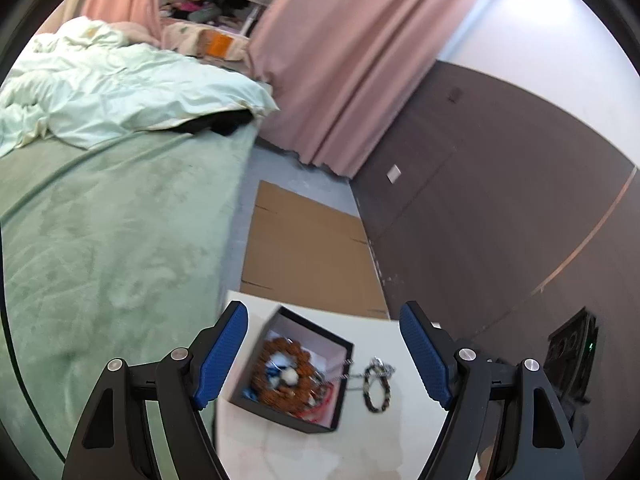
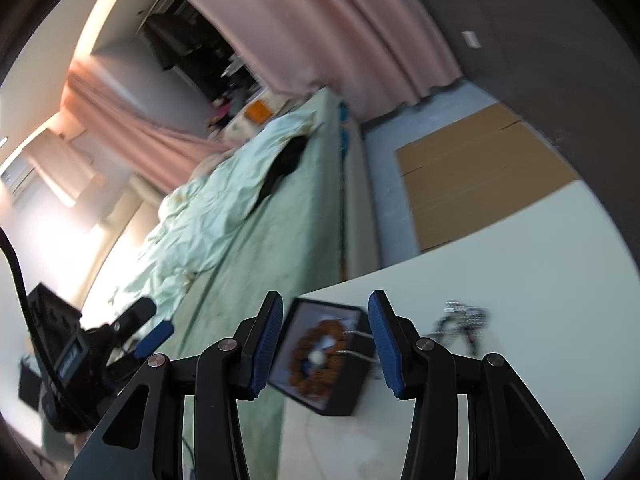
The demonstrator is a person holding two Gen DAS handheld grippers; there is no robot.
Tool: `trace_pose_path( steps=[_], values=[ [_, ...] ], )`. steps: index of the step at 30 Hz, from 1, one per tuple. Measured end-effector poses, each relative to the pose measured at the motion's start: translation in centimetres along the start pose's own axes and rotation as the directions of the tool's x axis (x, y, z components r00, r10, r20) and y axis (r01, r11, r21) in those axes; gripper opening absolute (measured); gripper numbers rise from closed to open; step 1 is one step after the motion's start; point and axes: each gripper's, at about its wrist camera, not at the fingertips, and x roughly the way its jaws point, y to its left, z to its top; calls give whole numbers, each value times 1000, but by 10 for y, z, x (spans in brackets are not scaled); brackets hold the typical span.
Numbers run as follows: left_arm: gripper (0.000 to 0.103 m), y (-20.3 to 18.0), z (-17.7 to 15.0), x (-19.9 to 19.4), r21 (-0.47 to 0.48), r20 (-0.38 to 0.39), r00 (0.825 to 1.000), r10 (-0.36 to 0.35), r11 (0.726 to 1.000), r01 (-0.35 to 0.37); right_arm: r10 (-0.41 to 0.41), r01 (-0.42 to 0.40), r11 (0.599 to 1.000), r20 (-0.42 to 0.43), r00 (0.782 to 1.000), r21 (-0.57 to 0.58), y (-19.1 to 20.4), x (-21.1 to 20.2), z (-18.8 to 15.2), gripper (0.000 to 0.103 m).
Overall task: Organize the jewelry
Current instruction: 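Carry the brown bracelet with the right tool into the black box and open, then lower the left tool onto the green-and-black beaded bracelet and close it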
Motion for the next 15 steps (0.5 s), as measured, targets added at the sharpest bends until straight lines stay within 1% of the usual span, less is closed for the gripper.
trace_pose_path(
  steps=[6,9,11,13,15],
  values=[
    [79,-30,-22,11,59,-41,999,-5,998,8,-88,87,996,52,995,17,-28,-30,-1,46],
    [79,-43,-31,18,84,-61,998,-7,996,12,-113,111,993,37,993,36,-43,-34,-2,47],
    [79,-49,-38,26,94,-85,996,-6,995,14,-144,143,988,23,989,50,-53,-37,-2,48],
    [78,-55,-44,33,96,-103,995,-11,995,21,-150,150,986,-9,989,68,-63,-36,-2,56],
    [75,-62,-49,41,115,-119,993,-5,993,19,-173,175,981,-39,984,80,-71,-34,-3,58]
  ],
)
